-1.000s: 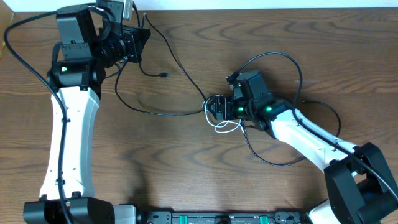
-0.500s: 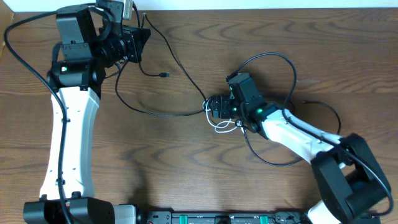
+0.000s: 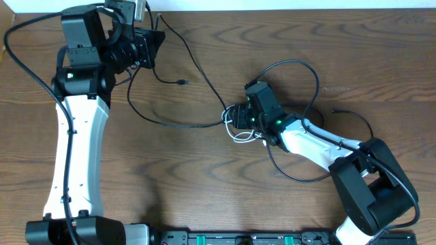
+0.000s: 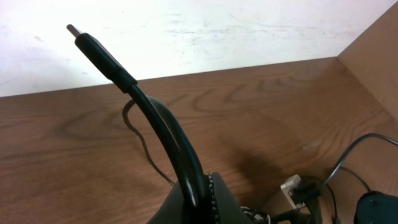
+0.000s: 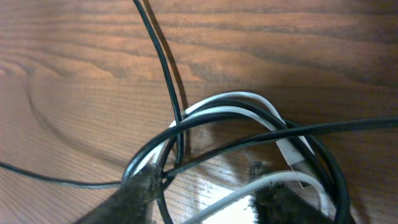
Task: Untangle cables
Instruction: 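Pull the white cable rightward with the right gripper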
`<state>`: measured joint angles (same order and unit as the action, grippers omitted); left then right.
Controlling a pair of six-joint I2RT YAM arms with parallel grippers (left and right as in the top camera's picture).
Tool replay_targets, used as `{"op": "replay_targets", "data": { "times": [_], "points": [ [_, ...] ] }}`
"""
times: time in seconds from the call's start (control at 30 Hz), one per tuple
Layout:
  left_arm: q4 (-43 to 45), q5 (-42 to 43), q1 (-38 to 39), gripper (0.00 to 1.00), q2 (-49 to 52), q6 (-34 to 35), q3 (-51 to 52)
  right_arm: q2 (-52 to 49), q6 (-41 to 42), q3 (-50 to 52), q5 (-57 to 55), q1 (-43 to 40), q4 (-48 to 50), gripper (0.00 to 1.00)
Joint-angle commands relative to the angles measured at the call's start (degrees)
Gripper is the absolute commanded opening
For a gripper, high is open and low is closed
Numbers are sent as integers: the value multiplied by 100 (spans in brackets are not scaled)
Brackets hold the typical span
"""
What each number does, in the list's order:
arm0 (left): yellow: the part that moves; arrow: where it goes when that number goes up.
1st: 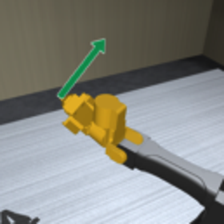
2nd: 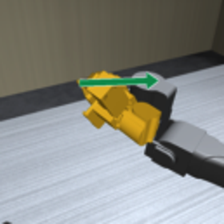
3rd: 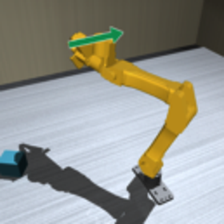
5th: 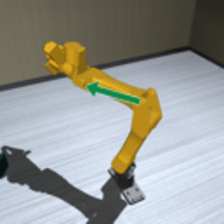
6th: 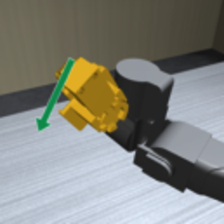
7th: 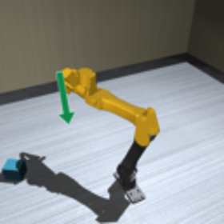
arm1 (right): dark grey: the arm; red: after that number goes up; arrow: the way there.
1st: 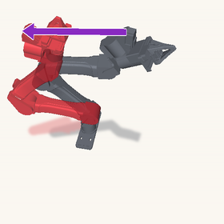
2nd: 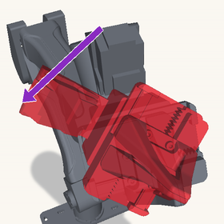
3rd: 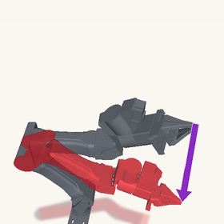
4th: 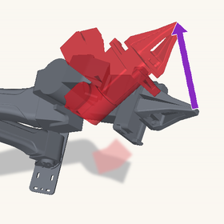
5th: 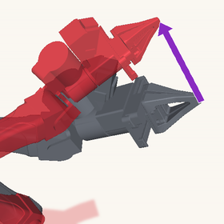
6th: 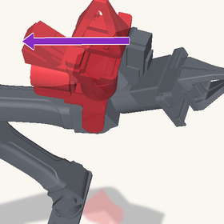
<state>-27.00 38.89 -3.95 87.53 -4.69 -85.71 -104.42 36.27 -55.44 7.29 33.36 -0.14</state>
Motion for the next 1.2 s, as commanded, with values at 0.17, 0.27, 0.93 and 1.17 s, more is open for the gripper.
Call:
{"op": "replay_targets", "data": {
  "times": [0.17,0.27,0.93,1.17],
  "points": [
    [11,98,17,8,-151,7,9,-22,22,-76,-136,22,138,1],
    [9,98,17,8,-151,9,9,13,-37,-76,-61,22,407,1],
    [-59,-50,17,11,-149,-81,9,2575,-120,-76,-4,-1110,498,1],
    [-122,-514,17,10,-149,-323,9,3849,-358,-76,-103,-1893,-568,1]
  ]
}}
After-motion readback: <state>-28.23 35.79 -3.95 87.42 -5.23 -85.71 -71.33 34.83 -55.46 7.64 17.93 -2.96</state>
